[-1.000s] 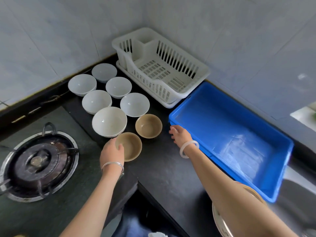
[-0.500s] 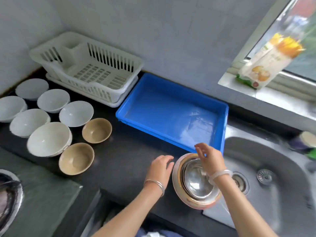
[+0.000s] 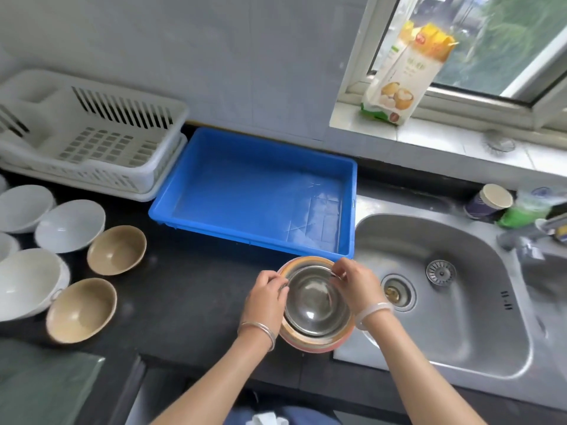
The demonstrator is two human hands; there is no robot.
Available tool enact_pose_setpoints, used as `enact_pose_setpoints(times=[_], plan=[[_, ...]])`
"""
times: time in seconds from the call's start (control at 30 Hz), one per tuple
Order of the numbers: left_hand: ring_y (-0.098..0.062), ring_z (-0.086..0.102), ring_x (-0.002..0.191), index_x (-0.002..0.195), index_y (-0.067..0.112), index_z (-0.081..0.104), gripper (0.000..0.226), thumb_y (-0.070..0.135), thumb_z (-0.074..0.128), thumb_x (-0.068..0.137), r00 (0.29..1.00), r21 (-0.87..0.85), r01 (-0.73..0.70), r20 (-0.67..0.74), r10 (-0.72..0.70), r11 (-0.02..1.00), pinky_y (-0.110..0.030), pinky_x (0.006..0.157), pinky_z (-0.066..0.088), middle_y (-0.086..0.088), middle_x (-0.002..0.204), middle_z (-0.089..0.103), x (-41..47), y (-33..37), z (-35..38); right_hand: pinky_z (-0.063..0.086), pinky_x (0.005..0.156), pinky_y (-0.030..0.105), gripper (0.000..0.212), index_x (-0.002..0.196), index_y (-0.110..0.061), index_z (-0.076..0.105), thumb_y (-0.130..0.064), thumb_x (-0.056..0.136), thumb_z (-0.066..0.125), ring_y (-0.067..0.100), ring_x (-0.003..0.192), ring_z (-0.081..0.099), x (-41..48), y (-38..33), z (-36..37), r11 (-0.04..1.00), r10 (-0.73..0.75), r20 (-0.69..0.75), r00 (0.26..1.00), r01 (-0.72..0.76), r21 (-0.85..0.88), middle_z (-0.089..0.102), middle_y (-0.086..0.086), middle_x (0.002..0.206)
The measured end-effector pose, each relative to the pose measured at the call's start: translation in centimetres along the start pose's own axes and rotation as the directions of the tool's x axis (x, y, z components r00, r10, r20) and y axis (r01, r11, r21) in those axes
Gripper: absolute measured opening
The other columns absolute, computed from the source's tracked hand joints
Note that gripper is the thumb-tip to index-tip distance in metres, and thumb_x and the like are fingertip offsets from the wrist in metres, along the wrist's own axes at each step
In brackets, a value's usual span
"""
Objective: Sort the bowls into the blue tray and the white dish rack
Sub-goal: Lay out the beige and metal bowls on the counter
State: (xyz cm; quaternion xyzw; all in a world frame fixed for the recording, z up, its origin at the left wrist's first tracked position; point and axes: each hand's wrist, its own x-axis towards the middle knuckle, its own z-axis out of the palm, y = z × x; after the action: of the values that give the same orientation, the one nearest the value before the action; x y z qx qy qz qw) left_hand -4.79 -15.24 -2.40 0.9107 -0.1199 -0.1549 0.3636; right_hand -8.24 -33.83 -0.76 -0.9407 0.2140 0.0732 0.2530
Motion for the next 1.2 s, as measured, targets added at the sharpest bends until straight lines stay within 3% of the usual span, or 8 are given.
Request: enact_pose_setpoints(times=[0.17, 0.3, 0.4, 0.53, 0.63, 0.83, 1.0, 1.2], plan=[[-0.010, 0.053, 0.089, 0.105, 0.017, 0.062, 0.024, 0.022, 0.041, 0.095, 1.000, 0.053, 0.007, 0.011, -0.007, 0.999, -0.026, 0.080, 0.048, 0.009, 0.119, 0.048, 0.2, 0.4, 0.3, 0.039, 0.065, 0.029, 0.010, 0.081, -0.018, 0.053, -0.020, 0.087, 0.060, 0.030, 0.081, 0.061, -0.3, 1.1, -1.0, 0.990, 0.084, 0.032, 0.996, -0.087, 0.114, 0.068, 0.009, 0.085], [-0.016, 0.051, 0.106, 0.116, 0.015, 0.059, 0.026, 0.020, 0.050, 0.092, 0.999, 0.112, 0.037, 0.010, -0.039, 0.993, -0.026, 0.089, 0.047, 0.004, 0.125, 0.047, 0.3, 0.9, 0.4, 0.041, 0.065, 0.029, 0.016, 0.077, -0.020, 0.049, -0.019, 0.086, 0.062, 0.031, 0.074, 0.060, -0.4, 1.8, -1.9, 0.972, 0.132, 0.001, 0.991, -0.129, 0.198, 0.069, 0.010, 0.083], [-0.014, 0.045, 0.112, 0.110, 0.016, 0.061, 0.023, 0.022, 0.058, 0.088, 0.997, 0.096, 0.078, -0.003, -0.078, 0.992, -0.023, 0.092, 0.041, 0.003, 0.121, 0.048, 0.7, 1.2, 0.4, 0.055, 0.070, 0.040, 0.020, 0.071, -0.023, 0.049, -0.018, 0.085, 0.063, 0.031, 0.068, 0.062, -0.4, 2.1, -2.8, 0.937, 0.182, -0.005, 0.983, -0.172, 0.303, 0.068, 0.010, 0.081], [-0.015, 0.042, 0.110, 0.094, 0.018, 0.063, 0.011, 0.023, 0.063, 0.085, 0.992, 0.070, 0.124, -0.029, -0.122, 0.990, -0.023, 0.092, 0.037, 0.002, 0.114, 0.051, 1.2, 1.7, 0.3, 0.057, 0.070, 0.049, 0.020, 0.071, -0.021, 0.050, -0.017, 0.085, 0.064, 0.034, 0.069, 0.064, -0.5, 2.6, -3.4, 0.920, 0.194, -0.020, 0.981, -0.175, 0.350, 0.066, 0.009, 0.078], [-0.016, 0.048, 0.107, 0.091, 0.017, 0.062, 0.008, 0.023, 0.060, 0.086, 0.990, 0.050, 0.139, -0.004, -0.139, 0.989, -0.026, 0.088, 0.042, 0.000, 0.110, 0.055, 1.4, 2.0, 0.1, 0.058, 0.068, 0.047, 0.016, 0.074, -0.017, 0.052, -0.016, 0.085, 0.064, 0.031, 0.066, 0.065, -0.5, 2.9, -3.6, 0.905, 0.210, -0.021, 0.977, -0.187, 0.382, 0.066, 0.007, 0.077], [-0.013, 0.058, 0.076, 0.084, 0.022, 0.054, 0.006, 0.021, 0.055, 0.089, 0.983, 0.019, 0.173, 0.059, -0.174, 0.985, -0.024, 0.065, 0.046, 0.003, 0.085, 0.061, 1.5, 2.9, -0.4, 0.058, 0.056, 0.031, 0.015, 0.075, -0.012, 0.052, -0.012, 0.087, 0.062, 0.020, 0.059, 0.060, -0.4, 2.7, -4.0, 0.869, 0.211, 0.000, 0.978, -0.188, 0.457, 0.066, 0.009, 0.075], [-0.010, 0.057, 0.070, 0.079, 0.018, 0.056, 0.009, 0.016, 0.056, 0.087, 0.983, -0.079, 0.182, 0.033, -0.180, 0.980, -0.016, 0.056, 0.042, 0.004, 0.079, 0.060, 1.6, 3.1, -1.4, 0.060, 0.058, 0.036, 0.013, 0.076, -0.012, 0.055, -0.010, 0.085, 0.063, 0.020, 0.059, 0.061, 0.0, 2.2, -4.7, 0.844, 0.200, -0.022, 0.979, -0.161, 0.511, 0.068, 0.011, 0.074], [-0.010, 0.061, 0.073, 0.078, 0.022, 0.056, 0.010, 0.017, 0.060, 0.085, 0.975, -0.187, 0.192, -0.075, -0.209, 0.963, -0.017, 0.060, 0.046, 0.009, 0.075, 0.060, 1.4, 1.8, -5.2, 0.056, 0.053, 0.028, 0.013, 0.074, -0.018, 0.059, -0.010, 0.083, 0.066, 0.014, 0.056, 0.063, 1.4, -0.4, -5.6, 0.802, 0.163, -0.064, 0.985, -0.095, 0.590, 0.066, 0.002, 0.071]])
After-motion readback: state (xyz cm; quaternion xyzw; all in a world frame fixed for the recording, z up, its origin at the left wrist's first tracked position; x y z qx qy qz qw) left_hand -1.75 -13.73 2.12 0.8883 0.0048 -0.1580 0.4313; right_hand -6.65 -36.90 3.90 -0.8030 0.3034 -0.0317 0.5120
